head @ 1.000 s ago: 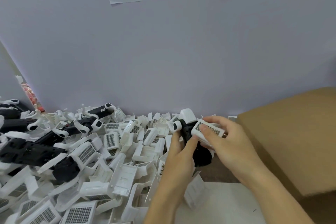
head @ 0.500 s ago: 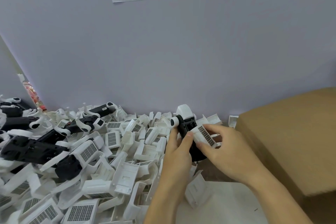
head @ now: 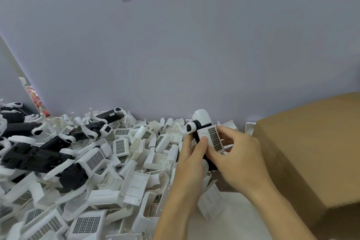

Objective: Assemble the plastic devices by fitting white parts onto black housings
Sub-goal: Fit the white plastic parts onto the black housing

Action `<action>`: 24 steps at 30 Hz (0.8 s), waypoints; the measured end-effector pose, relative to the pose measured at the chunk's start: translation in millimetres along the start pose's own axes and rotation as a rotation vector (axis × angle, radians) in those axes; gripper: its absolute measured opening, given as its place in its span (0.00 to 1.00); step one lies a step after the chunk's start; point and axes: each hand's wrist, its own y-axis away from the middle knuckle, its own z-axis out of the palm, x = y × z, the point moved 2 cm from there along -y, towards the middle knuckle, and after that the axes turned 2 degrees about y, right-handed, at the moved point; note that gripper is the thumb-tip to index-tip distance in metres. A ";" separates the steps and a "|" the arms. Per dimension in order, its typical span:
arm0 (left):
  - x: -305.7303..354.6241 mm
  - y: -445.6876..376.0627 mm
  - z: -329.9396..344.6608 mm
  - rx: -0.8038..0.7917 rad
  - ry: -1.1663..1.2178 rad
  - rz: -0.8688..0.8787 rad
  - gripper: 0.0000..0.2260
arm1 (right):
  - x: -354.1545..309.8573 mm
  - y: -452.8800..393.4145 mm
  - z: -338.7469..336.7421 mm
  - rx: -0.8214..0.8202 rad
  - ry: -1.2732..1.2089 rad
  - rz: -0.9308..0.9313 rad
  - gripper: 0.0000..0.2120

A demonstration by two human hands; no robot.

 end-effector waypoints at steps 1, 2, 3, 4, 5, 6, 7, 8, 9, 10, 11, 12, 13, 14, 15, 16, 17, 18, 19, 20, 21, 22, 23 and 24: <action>0.0 0.0 0.1 0.000 0.000 0.007 0.13 | 0.5 -0.2 0.5 0.026 0.008 -0.013 0.03; 0.2 0.1 0.2 -0.004 -0.003 0.013 0.13 | 0.8 -0.4 1.0 0.045 0.017 -0.026 0.03; 0.5 0.5 0.3 -0.008 -0.005 0.017 0.13 | 0.3 -0.5 1.7 0.051 0.025 -0.035 0.03; 1.0 0.9 0.1 -0.009 -0.005 0.019 0.12 | 0.1 -0.2 2.7 0.044 0.035 -0.040 0.03; 1.3 1.2 -0.2 -0.012 -0.002 0.022 0.12 | 0.9 0.0 3.7 0.031 0.042 -0.040 0.03; 1.4 1.3 -0.7 -0.015 0.001 0.025 0.12 | 1.8 0.4 4.2 0.017 0.042 -0.035 0.03; 1.4 1.3 -1.5 -0.016 0.007 0.028 0.11 | 2.6 0.6 4.0 0.007 0.034 -0.028 0.03; 1.6 1.4 -2.1 -0.011 0.014 0.030 0.11 | 3.1 0.8 3.6 0.000 0.020 -0.020 0.03; 1.7 1.3 -2.6 -0.003 0.020 0.028 0.11 | 3.6 0.9 2.8 -0.002 0.005 -0.014 0.03; 1.8 1.3 -2.4 0.003 0.022 0.026 0.11 | 3.3 1.0 1.8 0.005 -0.007 -0.010 0.04; 2.0 1.6 -1.6 0.002 0.022 0.024 0.11 | 2.6 1.3 0.8 0.024 -0.014 -0.008 0.04; 2.9 2.3 -0.8 -0.003 0.019 0.022 0.12 | 1.8 1.6 0.2 0.046 -0.017 -0.008 0.05; 3.8 3.0 -0.1 -0.006 0.016 0.023 0.12 | 1.4 1.6 0.2 0.062 -0.015 -0.010 0.05; 4.7 3.3 0.2 -0.003 0.019 0.027 0.12 | 1.1 1.6 0.8 0.066 -0.013 -0.010 0.04; 5.1 3.2 -0.2 0.005 0.026 0.031 0.11 | 0.9 1.5 1.7 0.060 -0.009 -0.007 0.04; 5.5 3.2 -0.5 0.013 0.033 0.032 0.10 | 0.8 1.7 2.0 0.048 -0.009 -0.003 0.05; 5.7 3.2 -0.7 0.019 0.034 0.033 0.10 | 1.4 1.3 2.1 0.029 -0.009 0.001 0.06; 5.4 3.4 -0.8 0.028 0.024 0.032 0.10 | 2.2 1.2 1.7 0.002 -0.007 0.006 0.07; 4.4 3.0 -1.4 0.039 0.013 0.031 0.10 | 2.9 1.0 0.8 -0.031 0.000 0.011 0.08; 3.7 2.8 -2.3 0.054 0.011 0.030 0.10 | 2.4 1.0 -0.3 -0.064 0.007 0.012 0.10; 3.0 2.0 -3.2 0.075 0.015 0.026 0.10 | 1.2 1.0 -1.4 -0.094 0.006 0.002 0.11; 2.6 1.0 -4.3 0.097 0.021 0.020 0.10 | -0.9 1.0 -2.2 -0.116 -0.010 -0.015 0.12; 1.6 -0.2 -5.4 0.116 0.030 0.014 0.10 | -2.5 0.6 -3.0 -0.127 -0.024 -0.033 0.13; 0.7 -1.3 -6.3 0.131 0.042 0.009 0.10 | -3.4 0.0 -3.7 -0.131 -0.038 -0.033 0.16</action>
